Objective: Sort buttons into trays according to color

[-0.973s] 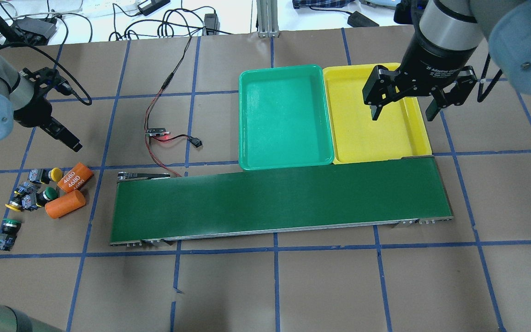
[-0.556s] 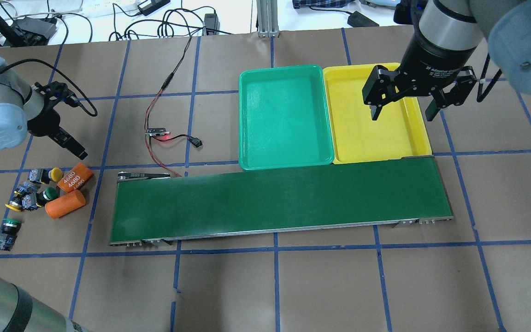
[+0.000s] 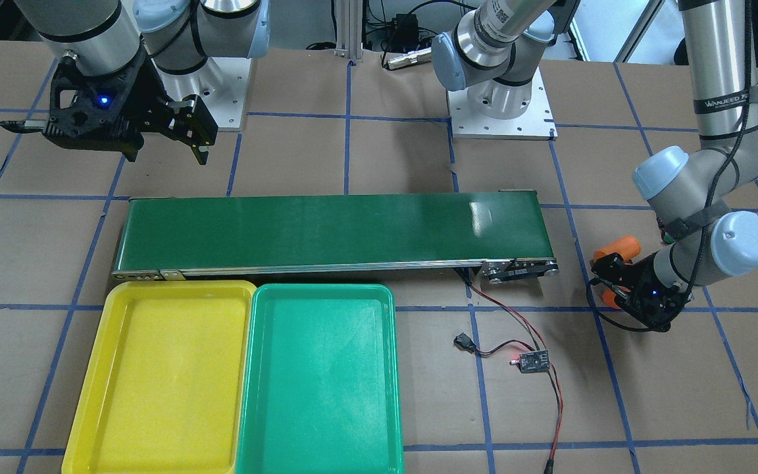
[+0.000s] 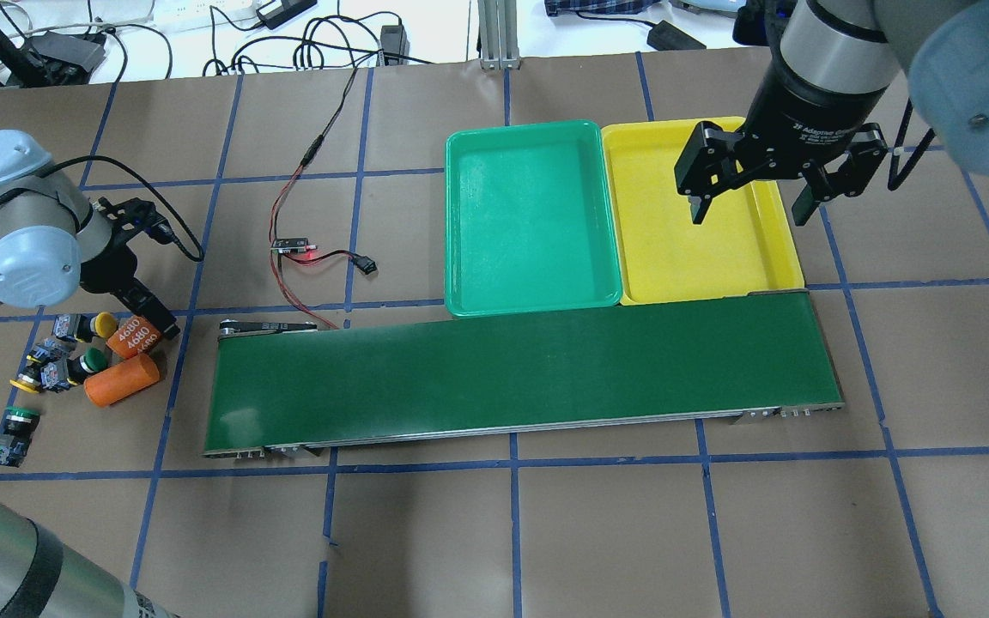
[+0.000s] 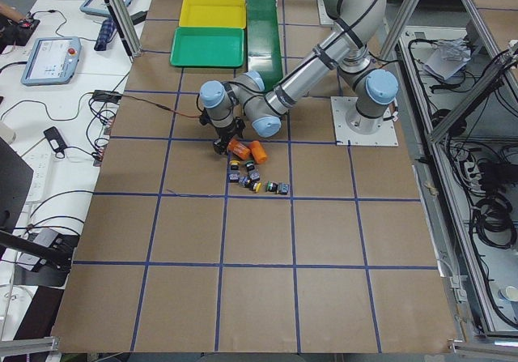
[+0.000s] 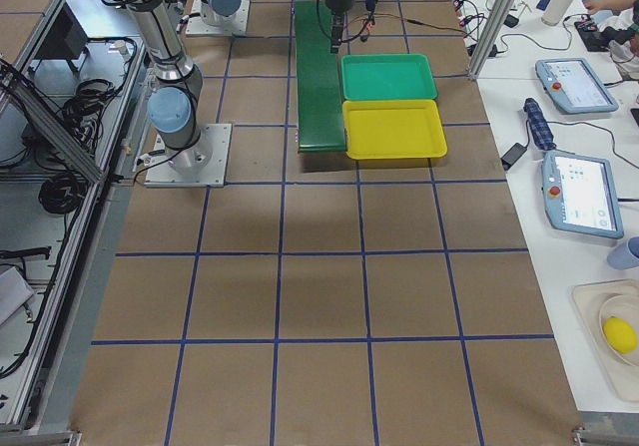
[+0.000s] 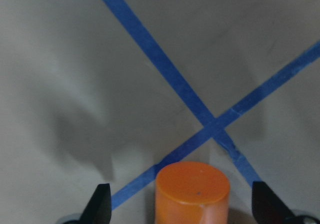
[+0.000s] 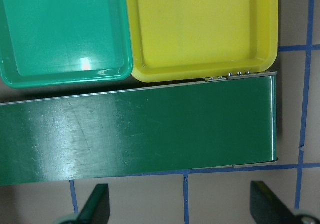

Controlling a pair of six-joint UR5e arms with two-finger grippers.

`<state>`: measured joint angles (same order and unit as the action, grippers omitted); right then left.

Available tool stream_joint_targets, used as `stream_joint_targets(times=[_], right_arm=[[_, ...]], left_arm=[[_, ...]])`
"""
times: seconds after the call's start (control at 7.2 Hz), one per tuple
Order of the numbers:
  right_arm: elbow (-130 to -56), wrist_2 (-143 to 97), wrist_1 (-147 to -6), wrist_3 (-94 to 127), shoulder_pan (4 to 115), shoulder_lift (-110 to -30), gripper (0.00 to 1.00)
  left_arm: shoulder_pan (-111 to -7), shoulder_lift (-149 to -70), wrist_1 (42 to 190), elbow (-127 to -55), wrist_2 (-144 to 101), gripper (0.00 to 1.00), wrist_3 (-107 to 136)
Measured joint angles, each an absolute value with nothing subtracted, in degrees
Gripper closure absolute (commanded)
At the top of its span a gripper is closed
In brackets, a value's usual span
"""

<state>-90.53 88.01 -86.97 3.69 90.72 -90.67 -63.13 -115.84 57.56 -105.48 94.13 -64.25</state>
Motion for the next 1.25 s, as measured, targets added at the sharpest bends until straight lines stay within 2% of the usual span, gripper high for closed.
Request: stream_joint_targets(times=[0.14, 0.28, 0.83, 1.25], right_arm=[[-90.5, 88.0, -87.0, 3.7, 90.7, -90.6, 0.00], [-90.5, 88.0, -87.0, 3.7, 90.7, -90.6, 0.00], [-90.5, 88.1, -86.9, 3.6, 90.7, -90.6, 0.00], [-90.5, 88.1, -86.9, 3.6, 90.7, -90.6, 0.00]], left_arm=[[-63.1, -115.7, 57.4, -105.7, 94.1, 0.92, -64.7], [-63.1, -115.6, 57.3, -105.8, 94.1, 0.98, -65.4], [-63.7, -114.8, 57.1, -104.4, 93.7, 1.00, -66.1], [-70.8, -110.7, 61.7, -100.6, 91.5, 1.00, -66.3]])
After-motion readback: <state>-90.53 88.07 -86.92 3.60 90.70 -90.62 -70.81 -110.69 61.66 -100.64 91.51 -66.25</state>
